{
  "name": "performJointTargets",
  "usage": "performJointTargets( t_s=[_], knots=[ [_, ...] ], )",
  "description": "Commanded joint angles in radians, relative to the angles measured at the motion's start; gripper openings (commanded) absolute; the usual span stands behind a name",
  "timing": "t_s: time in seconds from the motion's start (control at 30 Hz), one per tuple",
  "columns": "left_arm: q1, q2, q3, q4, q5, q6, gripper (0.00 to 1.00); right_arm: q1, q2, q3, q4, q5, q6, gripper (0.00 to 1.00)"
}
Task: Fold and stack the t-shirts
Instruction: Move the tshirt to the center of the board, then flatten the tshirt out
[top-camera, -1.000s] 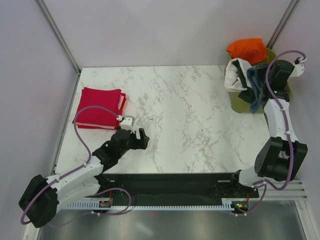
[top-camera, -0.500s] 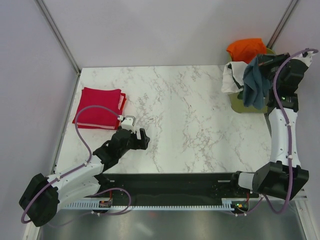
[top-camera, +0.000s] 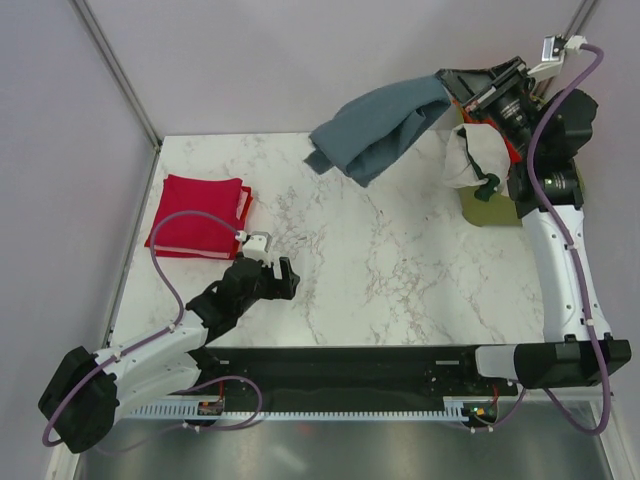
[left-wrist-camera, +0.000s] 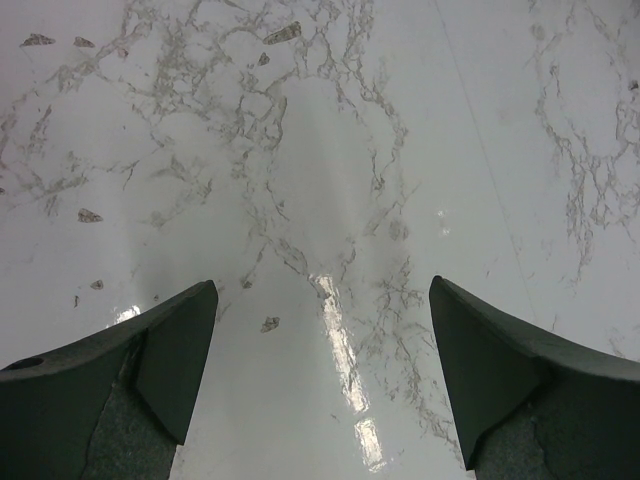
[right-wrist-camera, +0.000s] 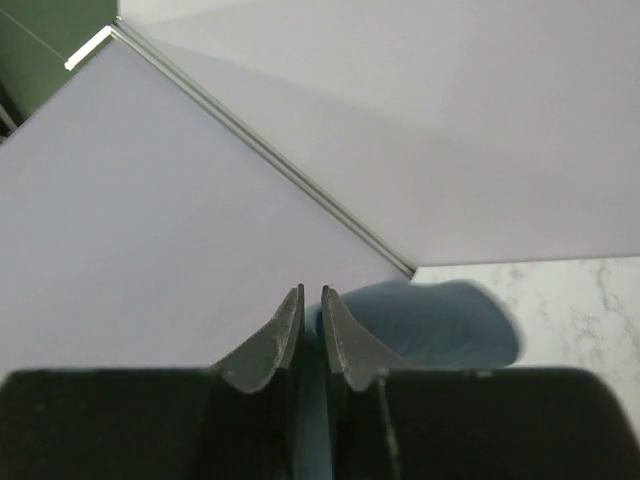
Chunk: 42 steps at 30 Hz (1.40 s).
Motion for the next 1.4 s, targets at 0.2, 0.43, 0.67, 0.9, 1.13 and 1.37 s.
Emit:
performJointTargets(
  t_s=[0.2,0.43,0.67,0.9,1.13,1.37],
  knots=[
    [0.002,-0.029,0.028,0.018,-0.05,0.032,0.94,-0.005,-0.176,-0.52,-0.049,-0.003,-0.12,0.7],
    [0.003,-0.031,0.028,0.018,-0.053,0.029,0.95,0.018,-0.144,-0.526,-0.357,0.214,-0.498,0.7],
    [0.002,-0.016,0.032,0.018,-0.051,0.03,0.95,0.024,0.0,-0.418,-0.394,0.524,-0.535,0.74],
    [0.002,-0.017,0.031,0.019,-0.051,0.03,0.94,-0.094,0.263,-0.211,-0.408,0.62,-0.529,0.73],
    [0.002,-0.022,0.029,0.019,-0.051,0.03,0.94,-0.2,0.462,0.02,-0.432,0.827,-0.497,0.77],
    [0.002,-0.025,0.029,0.016,-0.074,0.023,0.97,-0.062,0.32,-0.017,-0.434,0.923,-0.551,0.79]
  ],
)
